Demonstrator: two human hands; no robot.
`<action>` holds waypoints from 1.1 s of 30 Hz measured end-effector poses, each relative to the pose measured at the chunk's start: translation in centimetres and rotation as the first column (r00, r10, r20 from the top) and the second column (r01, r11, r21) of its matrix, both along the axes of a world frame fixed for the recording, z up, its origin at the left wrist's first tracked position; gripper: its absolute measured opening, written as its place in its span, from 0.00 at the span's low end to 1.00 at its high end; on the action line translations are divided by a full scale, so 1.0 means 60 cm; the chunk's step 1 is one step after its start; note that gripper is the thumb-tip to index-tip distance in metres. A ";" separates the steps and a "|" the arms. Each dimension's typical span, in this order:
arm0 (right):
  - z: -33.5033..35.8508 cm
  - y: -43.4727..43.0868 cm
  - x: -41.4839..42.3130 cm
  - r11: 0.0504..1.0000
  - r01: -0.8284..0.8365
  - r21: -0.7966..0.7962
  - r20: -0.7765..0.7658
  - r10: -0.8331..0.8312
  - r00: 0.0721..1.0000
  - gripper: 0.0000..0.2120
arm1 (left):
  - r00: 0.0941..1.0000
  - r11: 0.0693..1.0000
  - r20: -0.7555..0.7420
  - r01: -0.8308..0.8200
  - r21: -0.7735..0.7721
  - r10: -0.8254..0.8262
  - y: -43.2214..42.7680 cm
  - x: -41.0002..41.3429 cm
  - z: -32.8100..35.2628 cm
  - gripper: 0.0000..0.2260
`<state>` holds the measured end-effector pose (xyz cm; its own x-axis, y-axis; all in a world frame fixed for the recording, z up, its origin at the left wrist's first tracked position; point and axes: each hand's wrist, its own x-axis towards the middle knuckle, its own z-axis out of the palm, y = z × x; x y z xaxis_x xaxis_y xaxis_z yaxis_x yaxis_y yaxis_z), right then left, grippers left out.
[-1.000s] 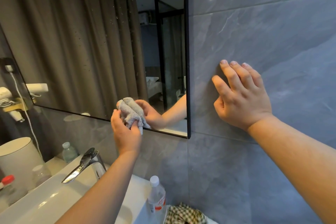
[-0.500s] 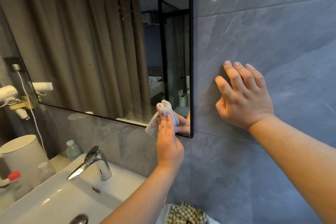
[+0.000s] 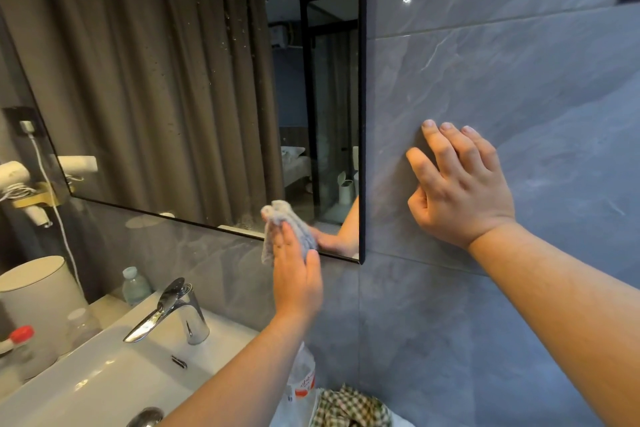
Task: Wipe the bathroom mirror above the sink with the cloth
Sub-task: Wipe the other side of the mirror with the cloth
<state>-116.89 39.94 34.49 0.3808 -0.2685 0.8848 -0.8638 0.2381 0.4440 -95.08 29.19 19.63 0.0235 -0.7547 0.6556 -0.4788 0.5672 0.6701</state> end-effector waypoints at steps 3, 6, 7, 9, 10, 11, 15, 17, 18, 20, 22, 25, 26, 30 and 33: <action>-0.001 0.001 -0.001 1.000 0.003 -0.001 0.001 -0.003 1.000 0.20 | 0.964 0.969 -0.215 -0.105 0.224 0.154 -0.023 0.014 0.018 0.28; -0.001 0.000 -0.001 1.000 0.001 -0.002 -0.002 -0.001 1.000 0.21 | 0.934 0.953 -0.292 -0.123 0.279 0.206 -0.045 0.030 0.045 0.26; -0.001 0.000 -0.001 1.000 0.001 -0.004 -0.001 -0.001 1.000 0.21 | 0.931 0.950 -0.295 -0.133 0.281 0.217 -0.056 0.038 0.054 0.26; -0.001 -0.001 -0.001 1.000 0.001 -0.007 -0.002 -0.001 1.000 0.21 | 0.927 0.945 -0.284 -0.161 0.284 0.244 -0.075 0.060 0.077 0.25; -0.001 -0.001 -0.001 1.000 0.002 -0.008 -0.005 -0.002 1.000 0.21 | 0.928 0.945 -0.277 -0.168 0.281 0.247 -0.083 0.069 0.089 0.25; -0.001 -0.001 -0.001 1.000 0.005 -0.011 -0.009 -0.005 1.000 0.21 | 0.931 0.947 -0.270 -0.170 0.271 0.244 -0.087 0.077 0.099 0.24; -0.002 -0.003 -0.001 1.000 0.000 -0.029 -0.012 0.000 1.000 0.20 | 0.953 0.975 -0.245 -0.138 0.173 0.178 -0.074 0.072 0.116 0.24; -0.002 -0.004 0.000 0.999 -0.002 -0.037 -0.013 0.002 1.000 0.20 | 0.967 0.992 -0.228 -0.098 0.080 0.114 -0.059 0.053 0.116 0.26; -0.002 -0.004 0.001 0.999 -0.002 -0.038 -0.014 0.002 1.000 0.20 | 0.975 0.997 -0.211 -0.069 0.036 0.075 -0.050 0.042 0.113 0.27; -0.001 -0.004 0.000 0.999 -0.003 -0.043 -0.017 0.002 1.000 0.20 | 0.986 0.999 -0.167 0.006 -0.038 -0.012 -0.026 0.016 0.109 0.28; -0.001 -0.004 0.000 0.999 -0.004 -0.043 -0.019 0.003 1.000 0.20 | 0.986 0.991 -0.131 0.093 -0.098 -0.105 -0.004 -0.004 0.105 0.27; -0.003 -0.004 -0.001 0.999 0.001 -0.043 -0.015 -0.002 1.000 0.20 | 0.979 0.950 0.040 0.205 -0.236 -0.201 0.022 -0.020 0.099 0.25; -0.004 -0.003 -0.001 0.999 0.004 -0.039 -0.014 -0.004 1.000 0.20 | 0.967 0.927 0.105 0.254 -0.277 -0.234 0.029 -0.025 0.097 0.25; -0.003 -0.003 -0.002 1.000 0.002 -0.020 -0.009 -0.002 1.000 0.20 | 0.924 0.825 0.282 0.362 -0.435 -0.257 0.041 -0.033 0.105 0.21; -0.003 -0.002 -0.003 1.000 0.003 -0.011 -0.009 -0.003 1.000 0.21 | 0.933 0.748 0.331 0.318 -0.582 -0.139 0.021 -0.018 0.122 0.16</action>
